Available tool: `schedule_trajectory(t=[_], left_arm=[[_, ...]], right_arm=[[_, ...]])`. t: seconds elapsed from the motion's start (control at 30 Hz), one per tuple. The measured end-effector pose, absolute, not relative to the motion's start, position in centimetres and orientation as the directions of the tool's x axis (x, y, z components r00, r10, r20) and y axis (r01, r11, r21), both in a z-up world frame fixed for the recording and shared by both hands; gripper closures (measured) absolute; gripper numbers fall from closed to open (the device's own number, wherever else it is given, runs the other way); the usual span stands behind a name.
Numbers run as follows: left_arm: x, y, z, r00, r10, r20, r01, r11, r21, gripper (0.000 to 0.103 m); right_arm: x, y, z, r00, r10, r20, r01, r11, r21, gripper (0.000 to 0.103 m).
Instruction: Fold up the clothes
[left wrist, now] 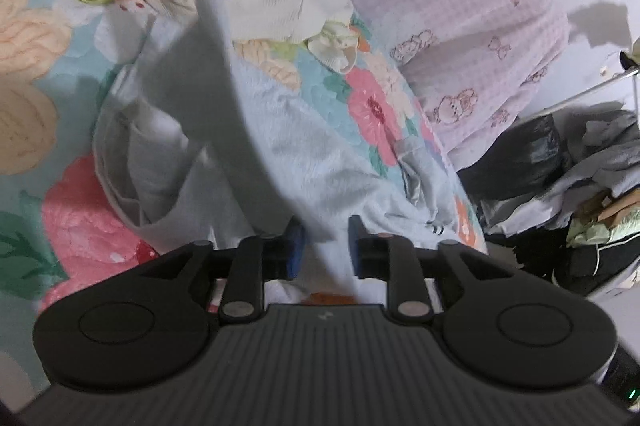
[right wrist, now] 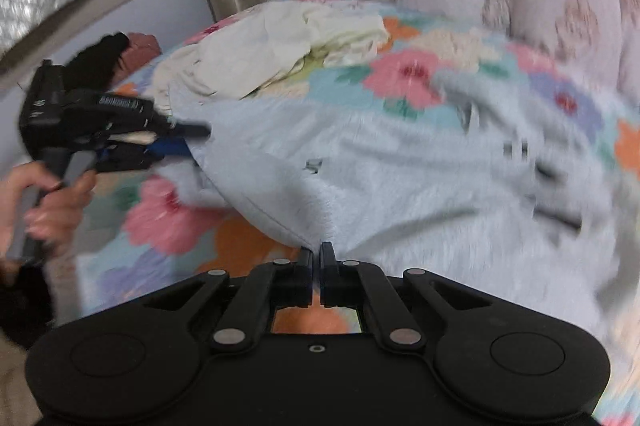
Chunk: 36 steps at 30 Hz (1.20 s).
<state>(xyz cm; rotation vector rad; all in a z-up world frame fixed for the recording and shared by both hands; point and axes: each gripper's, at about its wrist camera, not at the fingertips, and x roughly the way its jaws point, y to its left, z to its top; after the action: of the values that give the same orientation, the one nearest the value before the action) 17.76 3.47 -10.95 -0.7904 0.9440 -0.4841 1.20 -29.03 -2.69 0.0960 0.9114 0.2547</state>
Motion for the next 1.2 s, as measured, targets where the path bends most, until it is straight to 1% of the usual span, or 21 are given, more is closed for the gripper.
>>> schedule_trajectory(t=[0.07, 0.13, 0.2, 0.23, 0.3, 0.33, 0.4, 0.47, 0.5, 0.53, 0.57, 0.67, 0.8, 0.87, 0.93, 1.0, 1.03, 1.1, 1.13, 1.2], left_arm=[[17.5, 4.1, -10.4, 0.528, -0.672, -0.519, 0.027, 0.624, -0.781, 0.060], [17.3, 4.5, -9.6, 0.516, -0.635, -0.575, 0.024, 0.681, -0.731, 0.045], [17.3, 4.2, -9.6, 0.488, -0.559, -0.670, 0.008, 0.771, -0.637, 0.042], [17.2, 4.2, -9.7, 0.476, -0.520, -0.709, -0.001, 0.806, -0.592, 0.042], [17.4, 4.2, -10.7, 0.465, -0.506, -0.726, -0.025, 0.812, -0.582, 0.042], [17.4, 4.4, -11.2, 0.461, -0.506, -0.729, -0.045, 0.807, -0.588, 0.042], [17.5, 3.5, -11.7, 0.499, -0.418, -0.760, -0.060, 0.858, -0.511, 0.047], [17.3, 2.1, -12.0, 0.496, -0.365, -0.788, -0.014, 0.904, -0.428, 0.062], [17.1, 1.3, -11.9, 0.492, -0.364, -0.791, 0.026, 0.914, -0.404, 0.078], [16.8, 0.8, -11.6, 0.494, -0.375, -0.784, 0.054, 0.914, -0.403, 0.091], [16.5, 0.3, -11.2, 0.497, -0.388, -0.776, 0.081, 0.911, -0.404, 0.095], [14.7, -0.4, -8.3, 0.559, -0.422, -0.714, 0.166, 0.900, -0.402, 0.096], [10.9, -0.6, -3.5, 0.664, -0.440, -0.604, 0.246, 0.892, -0.379, 0.096], [8.6, -1.0, -1.6, 0.706, -0.431, -0.562, 0.273, 0.898, -0.346, 0.096], [6.6, -1.2, -0.3, 0.731, -0.423, -0.535, 0.289, 0.903, -0.319, 0.096], [4.3, -1.0, 0.3, 0.748, -0.421, -0.513, 0.299, 0.904, -0.306, 0.096], [3.5, -0.8, 0.3, 0.749, -0.419, -0.512, 0.300, 0.905, -0.302, 0.096], [2.3, -0.2, -0.5, 0.731, -0.407, -0.547, 0.283, 0.911, -0.301, 0.096], [2.0, 0.0, -1.4, 0.709, -0.410, -0.574, 0.272, 0.910, -0.314, 0.096], [2.8, -0.2, -4.5, 0.622, -0.393, -0.677, 0.228, 0.918, -0.324, 0.096]], right_arm=[[-0.4, -29.5, -3.0, 0.586, 0.256, -0.768, -0.155, 0.967, 0.204, 0.100], [-1.5, -30.4, -3.2, 0.595, 0.256, -0.762, -0.124, 0.966, 0.228, 0.100], [-2.0, -31.2, -3.2, 0.606, 0.259, -0.753, -0.111, 0.964, 0.242, 0.100], [-2.0, -31.1, -3.1, 0.598, 0.235, -0.766, -0.117, 0.971, 0.207, 0.100], [-2.0, -30.9, -2.8, 0.585, 0.191, -0.789, -0.131, 0.981, 0.140, 0.101], [-2.3, -30.7, -2.4, 0.580, 0.187, -0.793, -0.147, 0.981, 0.124, 0.100], [-3.0, -30.4, -1.6, 0.570, 0.181, -0.801, -0.181, 0.979, 0.092, 0.101], [-3.8, -30.2, -0.7, 0.582, 0.174, -0.794, -0.201, 0.977, 0.067, 0.101], [-4.1, -30.3, -0.3, 0.594, 0.171, -0.786, -0.203, 0.977, 0.059, 0.101], [-4.4, -30.4, 0.0, 0.599, 0.164, -0.784, -0.195, 0.979, 0.055, 0.101], [-4.7, -30.6, 0.4, 0.605, 0.156, -0.781, -0.187, 0.981, 0.051, 0.101], [-5.6, -31.6, 1.4, 0.629, 0.119, -0.768, -0.152, 0.988, 0.029, 0.101], [-7.0, -32.5, 3.2, 0.660, 0.012, -0.751, -0.098, 0.993, -0.071, 0.101], [-7.8, -32.9, 4.2, 0.678, 0.001, -0.735, -0.089, 0.993, -0.081, 0.101], [-8.7, -33.4, 5.0, 0.692, 0.004, -0.721, -0.081, 0.994, -0.072, 0.101], [-9.4, -34.4, 5.1, 0.697, 0.042, -0.716, -0.077, 0.997, -0.016, 0.101], [-9.7, -34.9, 5.1, 0.695, 0.070, -0.716, -0.080, 0.997, 0.019, 0.101], [-10.0, -36.0, 3.9, 0.655, 0.143, -0.742, -0.110, 0.990, 0.093, 0.100], [-10.2, -36.4, 3.0, 0.648, 0.147, -0.747, -0.110, 0.989, 0.099, 0.098], [-10.5, -37.4, 1.1, 0.638, 0.148, -0.756, -0.097, 0.989, 0.112, 0.092]])
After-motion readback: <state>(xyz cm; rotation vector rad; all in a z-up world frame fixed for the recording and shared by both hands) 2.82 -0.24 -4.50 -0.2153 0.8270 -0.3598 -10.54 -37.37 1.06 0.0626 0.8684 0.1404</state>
